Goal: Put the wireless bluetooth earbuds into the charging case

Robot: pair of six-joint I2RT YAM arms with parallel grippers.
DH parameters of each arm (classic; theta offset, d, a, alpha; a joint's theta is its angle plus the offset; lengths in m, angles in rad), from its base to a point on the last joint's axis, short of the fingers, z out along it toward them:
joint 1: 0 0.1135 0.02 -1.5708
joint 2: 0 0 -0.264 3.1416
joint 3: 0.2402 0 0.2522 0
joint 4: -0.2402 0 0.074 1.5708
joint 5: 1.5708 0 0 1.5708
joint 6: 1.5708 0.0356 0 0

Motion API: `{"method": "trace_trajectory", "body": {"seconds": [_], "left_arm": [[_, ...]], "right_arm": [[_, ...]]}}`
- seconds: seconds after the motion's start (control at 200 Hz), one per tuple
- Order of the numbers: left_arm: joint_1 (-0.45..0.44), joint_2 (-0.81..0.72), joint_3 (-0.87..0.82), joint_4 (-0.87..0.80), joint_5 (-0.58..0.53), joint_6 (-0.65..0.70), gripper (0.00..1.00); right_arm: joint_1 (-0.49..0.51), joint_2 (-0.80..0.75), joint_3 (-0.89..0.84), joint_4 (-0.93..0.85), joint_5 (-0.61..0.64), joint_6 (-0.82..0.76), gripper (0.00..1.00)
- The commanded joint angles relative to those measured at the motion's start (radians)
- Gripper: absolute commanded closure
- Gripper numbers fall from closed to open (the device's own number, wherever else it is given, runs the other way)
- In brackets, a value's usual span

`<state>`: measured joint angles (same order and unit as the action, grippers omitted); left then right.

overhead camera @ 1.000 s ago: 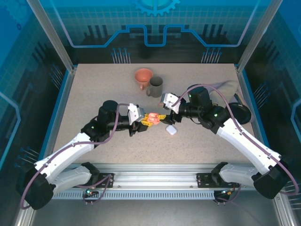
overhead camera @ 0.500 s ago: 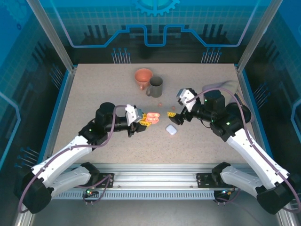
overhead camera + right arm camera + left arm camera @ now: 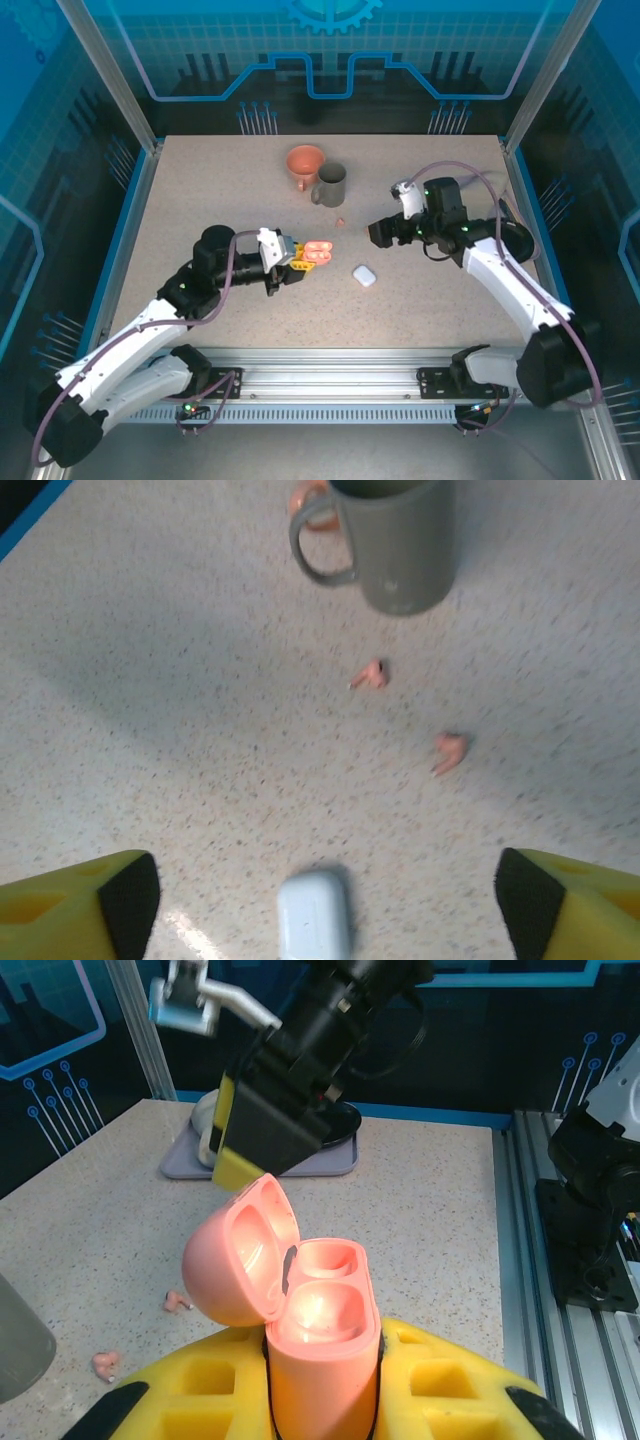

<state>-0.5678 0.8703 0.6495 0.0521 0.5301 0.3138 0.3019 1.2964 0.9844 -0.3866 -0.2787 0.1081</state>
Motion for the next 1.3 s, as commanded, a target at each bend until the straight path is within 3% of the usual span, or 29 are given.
{"method": "trace_trajectory", "body": {"seconds": [0.0, 0.355, 0.61, 0.925, 1.296], "left_arm": [[-0.008, -0.018, -0.014, -0.015, -0.011, -0.007, 1.00], [-0.008, -0.016, -0.010, -0.014, -0.014, -0.012, 1.00], [-0.009, -0.022, -0.005, -0.021, -0.015, -0.012, 1.00], [-0.009, -0.021, -0.011, -0.021, -0.011, -0.013, 1.00], [-0.008, -0.020, -0.013, -0.019, -0.009, -0.020, 1.00]], "right_arm": [[0.001, 0.103, 0.089, -0.055, -0.062, 0.062, 0.19], [0.071, 0.520, 0.389, -0.168, -0.035, 0.146, 0.41], [0.094, 0.745, 0.605, -0.246, 0.023, 0.195, 0.50], [0.107, 0.911, 0.760, -0.323, 0.028, 0.201, 0.54], [0.116, 0.996, 0.845, -0.333, 0.027, 0.208, 0.60]]}}
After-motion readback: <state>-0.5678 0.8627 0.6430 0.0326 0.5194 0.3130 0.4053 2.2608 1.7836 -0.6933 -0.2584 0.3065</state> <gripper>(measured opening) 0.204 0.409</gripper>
